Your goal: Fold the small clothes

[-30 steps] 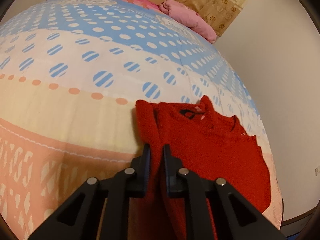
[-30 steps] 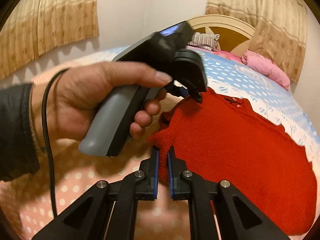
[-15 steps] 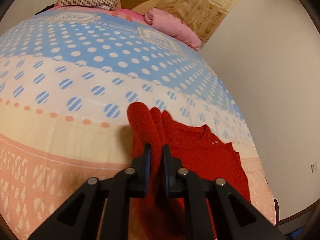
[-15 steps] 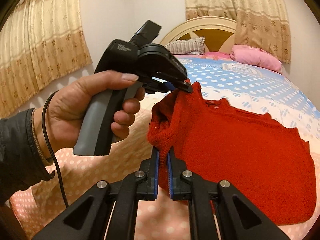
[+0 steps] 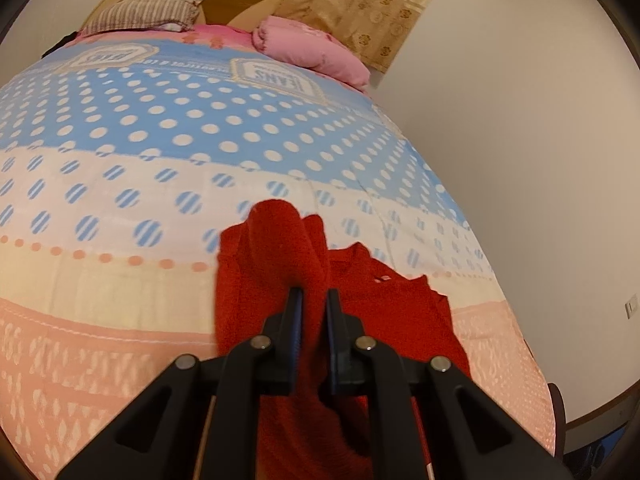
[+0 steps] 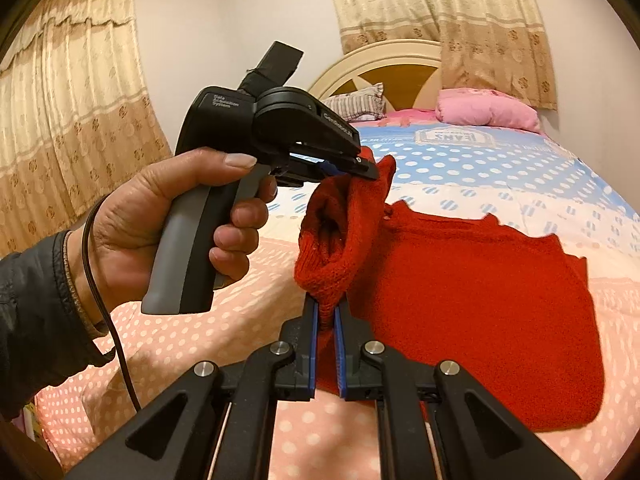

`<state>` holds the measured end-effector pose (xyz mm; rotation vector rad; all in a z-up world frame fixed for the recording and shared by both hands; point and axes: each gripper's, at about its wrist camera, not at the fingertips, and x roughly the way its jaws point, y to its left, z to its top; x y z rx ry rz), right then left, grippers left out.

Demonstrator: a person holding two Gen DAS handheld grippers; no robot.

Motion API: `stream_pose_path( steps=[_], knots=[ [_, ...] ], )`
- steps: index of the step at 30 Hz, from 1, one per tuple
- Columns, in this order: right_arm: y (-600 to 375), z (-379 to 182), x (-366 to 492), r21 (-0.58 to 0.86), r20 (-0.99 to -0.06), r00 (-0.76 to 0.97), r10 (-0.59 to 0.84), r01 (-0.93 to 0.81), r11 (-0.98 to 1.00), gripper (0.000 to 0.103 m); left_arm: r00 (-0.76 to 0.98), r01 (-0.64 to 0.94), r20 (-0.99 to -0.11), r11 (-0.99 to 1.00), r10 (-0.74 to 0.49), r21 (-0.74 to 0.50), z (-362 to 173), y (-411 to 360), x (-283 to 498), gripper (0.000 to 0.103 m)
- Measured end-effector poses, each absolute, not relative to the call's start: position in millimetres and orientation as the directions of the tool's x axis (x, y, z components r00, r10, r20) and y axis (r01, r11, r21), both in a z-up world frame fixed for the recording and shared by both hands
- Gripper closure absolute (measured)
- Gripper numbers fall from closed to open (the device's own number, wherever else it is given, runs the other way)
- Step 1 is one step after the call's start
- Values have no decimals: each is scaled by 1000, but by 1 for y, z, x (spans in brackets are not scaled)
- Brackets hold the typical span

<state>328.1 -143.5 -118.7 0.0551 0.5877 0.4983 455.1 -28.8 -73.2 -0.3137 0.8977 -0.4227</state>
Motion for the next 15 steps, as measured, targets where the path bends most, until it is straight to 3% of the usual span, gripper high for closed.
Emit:
stream_pose_path(
  steps=[15],
  knots=[
    [-211,-119,317,265,-505,741,442,-355,897,96,502,309,-685,849,-528,-428,-71,-102,453,92]
  ],
)
